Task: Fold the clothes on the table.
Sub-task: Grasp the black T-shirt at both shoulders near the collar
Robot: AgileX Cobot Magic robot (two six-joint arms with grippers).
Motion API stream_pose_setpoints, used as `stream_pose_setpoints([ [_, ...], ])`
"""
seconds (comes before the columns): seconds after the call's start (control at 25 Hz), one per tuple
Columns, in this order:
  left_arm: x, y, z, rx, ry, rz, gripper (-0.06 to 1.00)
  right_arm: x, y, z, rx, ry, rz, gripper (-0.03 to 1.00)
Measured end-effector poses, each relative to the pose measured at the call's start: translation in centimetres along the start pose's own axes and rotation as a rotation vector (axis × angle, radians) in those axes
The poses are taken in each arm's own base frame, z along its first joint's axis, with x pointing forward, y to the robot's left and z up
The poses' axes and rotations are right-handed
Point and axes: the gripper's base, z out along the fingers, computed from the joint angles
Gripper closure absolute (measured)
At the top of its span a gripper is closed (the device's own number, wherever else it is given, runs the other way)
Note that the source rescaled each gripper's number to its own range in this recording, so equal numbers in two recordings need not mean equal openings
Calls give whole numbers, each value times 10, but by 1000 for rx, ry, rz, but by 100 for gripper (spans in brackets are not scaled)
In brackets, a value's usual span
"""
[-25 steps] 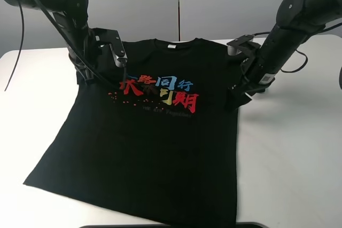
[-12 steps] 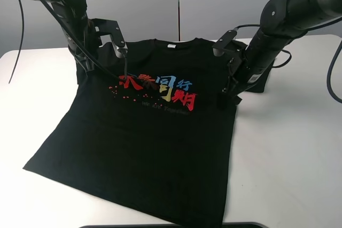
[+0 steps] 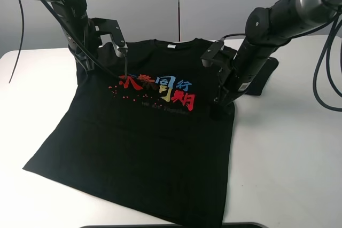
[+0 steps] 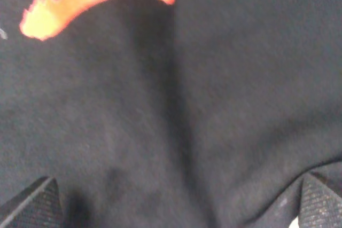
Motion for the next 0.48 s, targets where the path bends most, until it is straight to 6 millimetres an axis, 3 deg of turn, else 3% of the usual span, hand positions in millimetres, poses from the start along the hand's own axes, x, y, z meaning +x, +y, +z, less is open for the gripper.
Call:
stream_pose_setpoints([
  [0.16,0,0,0,0,0,0,94,-2,1,4,3,12,-4,2],
  [0.28,0,0,0,0,0,0,94,-2,1,5,5,14,4,9],
  [0.4,0,0,0,0,0,0,94,-2,-2,5,29,16,-5,31],
  [0.48,0,0,0,0,0,0,94,-1,-2,5,35,39,3,52],
])
